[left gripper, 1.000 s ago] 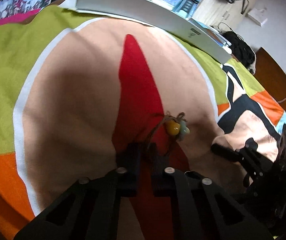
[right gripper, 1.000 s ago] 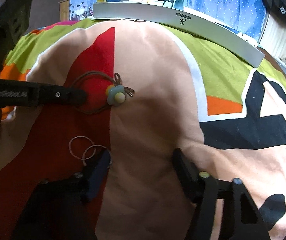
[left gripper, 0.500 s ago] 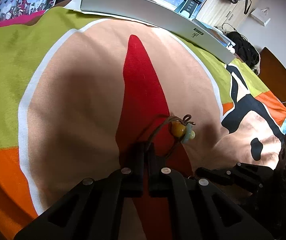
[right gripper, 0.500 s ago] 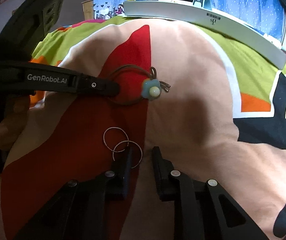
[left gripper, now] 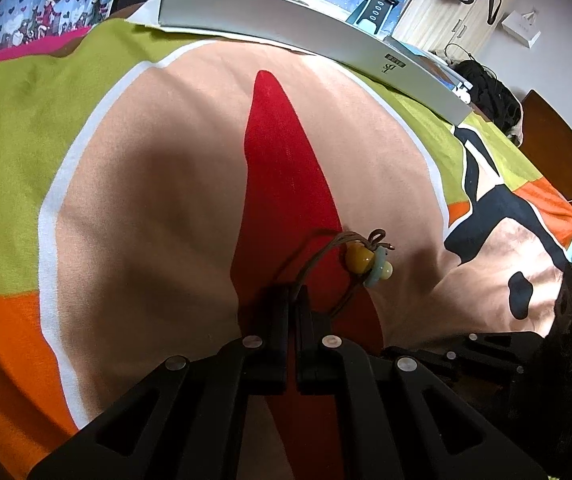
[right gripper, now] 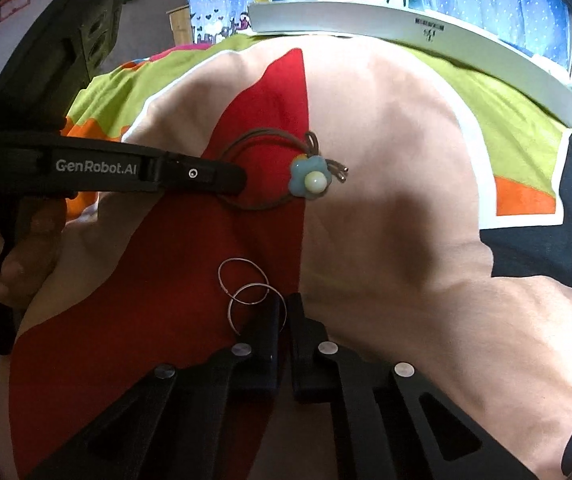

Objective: Organize jewelry
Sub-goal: 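Grasp the bead charm cord with the left tool while the right tool grasps the silver hoops, then carry the bead charm and silver hoops into the white tray and open both tools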

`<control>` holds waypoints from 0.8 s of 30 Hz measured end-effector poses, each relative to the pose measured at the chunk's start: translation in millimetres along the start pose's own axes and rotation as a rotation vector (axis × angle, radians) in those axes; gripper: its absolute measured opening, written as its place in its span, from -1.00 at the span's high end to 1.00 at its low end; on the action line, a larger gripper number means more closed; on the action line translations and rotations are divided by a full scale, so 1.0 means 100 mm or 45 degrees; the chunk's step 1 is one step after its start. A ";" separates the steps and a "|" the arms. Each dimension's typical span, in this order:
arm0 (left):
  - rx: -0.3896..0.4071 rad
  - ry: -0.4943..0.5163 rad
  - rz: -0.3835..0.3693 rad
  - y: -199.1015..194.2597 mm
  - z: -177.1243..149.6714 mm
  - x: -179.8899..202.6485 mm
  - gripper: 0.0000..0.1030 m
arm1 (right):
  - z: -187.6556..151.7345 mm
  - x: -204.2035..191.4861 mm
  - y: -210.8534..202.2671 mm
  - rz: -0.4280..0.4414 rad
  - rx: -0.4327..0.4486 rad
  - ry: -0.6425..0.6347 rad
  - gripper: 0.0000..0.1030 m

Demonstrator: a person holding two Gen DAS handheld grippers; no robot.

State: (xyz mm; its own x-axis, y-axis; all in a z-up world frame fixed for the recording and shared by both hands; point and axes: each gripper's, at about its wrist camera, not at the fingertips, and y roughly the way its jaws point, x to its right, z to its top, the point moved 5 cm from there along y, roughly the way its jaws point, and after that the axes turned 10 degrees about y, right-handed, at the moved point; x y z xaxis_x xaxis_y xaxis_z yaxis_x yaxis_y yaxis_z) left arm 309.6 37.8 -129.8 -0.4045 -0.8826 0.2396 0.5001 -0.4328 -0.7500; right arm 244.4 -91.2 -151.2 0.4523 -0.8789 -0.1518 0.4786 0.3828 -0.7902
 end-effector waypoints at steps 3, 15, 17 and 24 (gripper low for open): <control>0.023 0.024 0.046 -0.03 0.01 0.03 0.99 | -0.01 0.03 -0.09 -0.022 0.058 0.002 0.92; 0.144 0.143 0.220 -0.28 0.03 0.25 0.99 | 0.12 0.26 -0.43 -0.017 0.246 0.156 0.92; 0.137 0.122 0.194 -0.31 0.03 0.31 0.99 | 0.08 0.34 -0.56 0.003 0.264 0.177 0.92; 0.148 0.080 0.154 -0.53 0.22 0.45 0.99 | 0.24 0.39 -0.80 0.011 0.322 0.164 0.92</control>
State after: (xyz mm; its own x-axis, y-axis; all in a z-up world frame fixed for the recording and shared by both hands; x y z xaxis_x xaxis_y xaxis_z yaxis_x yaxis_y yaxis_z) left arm 281.9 16.9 -65.6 -0.3813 -0.9178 0.1106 0.6316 -0.3460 -0.6938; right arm 241.9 -148.8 -79.9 0.3654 -0.8980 -0.2449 0.6549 0.4350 -0.6180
